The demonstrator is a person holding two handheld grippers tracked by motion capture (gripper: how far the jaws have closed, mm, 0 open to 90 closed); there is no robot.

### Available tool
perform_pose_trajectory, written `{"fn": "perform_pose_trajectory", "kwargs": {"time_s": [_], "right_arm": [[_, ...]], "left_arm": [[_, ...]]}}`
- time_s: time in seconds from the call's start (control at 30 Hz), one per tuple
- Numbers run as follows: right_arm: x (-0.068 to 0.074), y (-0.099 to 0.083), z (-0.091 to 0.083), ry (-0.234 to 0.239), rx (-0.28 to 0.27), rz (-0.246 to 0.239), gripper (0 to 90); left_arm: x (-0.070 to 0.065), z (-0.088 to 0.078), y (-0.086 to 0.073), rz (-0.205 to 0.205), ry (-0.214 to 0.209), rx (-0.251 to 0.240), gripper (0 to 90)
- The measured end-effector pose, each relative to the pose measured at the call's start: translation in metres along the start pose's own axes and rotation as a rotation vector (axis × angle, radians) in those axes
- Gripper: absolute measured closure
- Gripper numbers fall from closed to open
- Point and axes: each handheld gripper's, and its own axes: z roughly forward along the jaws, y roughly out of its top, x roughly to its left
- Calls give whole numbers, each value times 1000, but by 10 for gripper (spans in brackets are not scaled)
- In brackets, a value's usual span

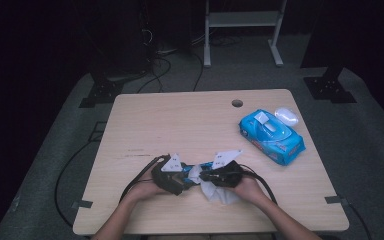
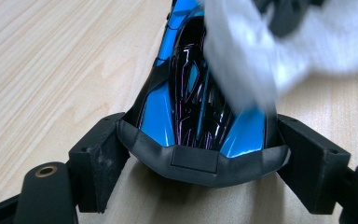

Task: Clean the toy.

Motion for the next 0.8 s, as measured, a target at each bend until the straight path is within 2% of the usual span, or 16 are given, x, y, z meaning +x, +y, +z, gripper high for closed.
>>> {"fn": "perform_pose_trajectory", "kwargs": {"time_s": [0.03,0.07,0.13,0.27,0.37,0.47,0.5,0.53,0.6,0.63,0.77,0.8], "right_arm": [[0,0,0,0,0,0,838],[5,7,11,21,2,-20,838],[6,11,18,30,-3,-26,838],[3,12,18,33,-3,-16,839],[2,7,10,9,1,-20,840],[-2,-2,-3,-19,8,-9,840],[-6,-9,-13,-44,16,6,840],[-6,-9,-13,-44,16,6,840],[-11,-19,-23,-67,22,31,840],[-18,-27,-31,-83,9,62,840],[-26,-35,-39,-120,25,86,840],[-33,-40,-40,-130,27,115,840]], "left_arm": [[0,0,0,0,0,0,215],[0,0,0,4,1,2,215],[0,-1,-1,4,0,0,216],[1,-1,-1,4,-2,-4,218],[0,-1,-1,6,-1,-1,217],[1,-2,-1,9,0,0,218],[1,-2,-2,9,-2,-1,218],[1,-2,-2,9,-2,-1,218],[1,-2,-1,12,1,1,218],[0,-1,-1,13,2,1,218],[1,-2,-1,14,2,6,218],[0,-2,-1,16,2,9,217]]}}
